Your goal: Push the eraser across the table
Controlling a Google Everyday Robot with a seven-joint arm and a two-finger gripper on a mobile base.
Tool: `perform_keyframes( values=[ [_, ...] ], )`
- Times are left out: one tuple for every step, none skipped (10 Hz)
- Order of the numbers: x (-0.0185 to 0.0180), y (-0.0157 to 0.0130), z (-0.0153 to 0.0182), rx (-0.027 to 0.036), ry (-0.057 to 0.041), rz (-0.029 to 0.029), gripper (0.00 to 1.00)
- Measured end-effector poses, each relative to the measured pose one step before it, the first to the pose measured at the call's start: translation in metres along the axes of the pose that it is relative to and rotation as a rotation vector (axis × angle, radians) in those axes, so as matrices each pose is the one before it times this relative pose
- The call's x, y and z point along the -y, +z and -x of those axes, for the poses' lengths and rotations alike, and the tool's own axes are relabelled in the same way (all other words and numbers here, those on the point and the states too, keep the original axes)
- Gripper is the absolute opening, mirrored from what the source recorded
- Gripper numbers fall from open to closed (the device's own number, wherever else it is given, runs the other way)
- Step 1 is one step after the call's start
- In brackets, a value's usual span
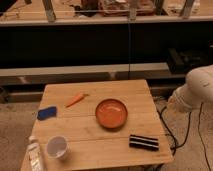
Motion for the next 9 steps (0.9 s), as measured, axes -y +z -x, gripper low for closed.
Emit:
perform_keyframes(
  values=[
    [-0.00034, 0.00521, -0.00536, 0.00719, -0.0012, -0.01233, 0.07],
    [-0.00395, 0.01273, -0.0086, 0.00902, 0.00157, -0.01386, 0.01],
    [-0.00525, 0.01438, -0.00835, 0.00107, 0.0013, -0.0086, 0.0],
    [-0.00596, 0.01545, -0.00618, 0.00159, 0.0019, -0.0041, 0.0],
    [-0.00953, 0.02623, -0.00761, 0.00504, 0.00204, -0.00329, 0.0],
    [-0.00995, 0.02007, -0.00825, 0.00344, 0.00562, -0.0031, 0.0],
    [-0.00736, 0.01158, -0.00725, -0.00165, 0.00262, -0.00316, 0.0],
    [-0.0098, 0.00959, -0.00665, 0.00013, 0.0062, -0.00139, 0.0],
    [-0.01099, 0.00552, -0.00318, -0.00435, 0.00239, 0.00156, 0.0]
  ],
)
